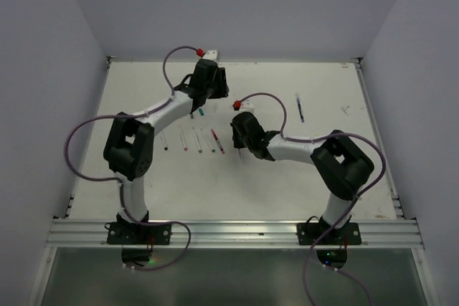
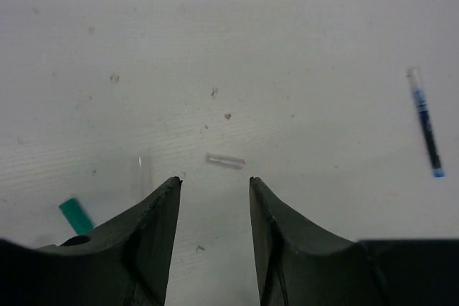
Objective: Open the pen caps
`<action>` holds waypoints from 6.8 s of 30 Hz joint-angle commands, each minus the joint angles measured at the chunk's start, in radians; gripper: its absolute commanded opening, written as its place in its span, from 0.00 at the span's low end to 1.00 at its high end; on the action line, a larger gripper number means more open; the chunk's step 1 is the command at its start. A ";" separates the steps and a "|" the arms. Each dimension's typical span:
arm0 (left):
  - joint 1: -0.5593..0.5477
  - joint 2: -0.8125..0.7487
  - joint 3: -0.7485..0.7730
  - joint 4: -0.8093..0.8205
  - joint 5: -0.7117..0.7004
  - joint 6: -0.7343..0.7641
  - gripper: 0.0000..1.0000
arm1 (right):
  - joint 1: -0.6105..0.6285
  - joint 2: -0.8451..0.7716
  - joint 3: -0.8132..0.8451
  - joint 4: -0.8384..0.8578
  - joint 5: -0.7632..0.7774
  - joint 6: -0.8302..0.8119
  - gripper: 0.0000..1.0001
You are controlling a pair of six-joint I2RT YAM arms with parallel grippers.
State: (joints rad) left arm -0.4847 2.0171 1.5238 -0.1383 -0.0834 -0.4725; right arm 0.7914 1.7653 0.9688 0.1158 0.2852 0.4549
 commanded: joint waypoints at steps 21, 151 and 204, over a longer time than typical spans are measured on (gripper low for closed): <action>0.011 -1.044 -0.520 -0.198 -0.325 0.029 1.00 | -0.023 0.142 0.272 -0.186 0.029 0.030 0.46; -0.144 -0.590 -0.634 0.434 0.143 -0.345 0.24 | 0.020 -0.365 -0.203 0.239 -0.279 -0.111 0.00; -0.112 0.089 0.041 0.120 0.119 -0.049 0.13 | 0.031 -0.411 -0.383 0.094 -0.020 0.036 0.00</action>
State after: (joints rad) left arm -0.6025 2.0907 1.5127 -0.0830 0.0307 -0.5735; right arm 0.8238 1.3334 0.5415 0.1810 0.2527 0.4675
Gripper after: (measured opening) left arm 0.170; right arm 0.146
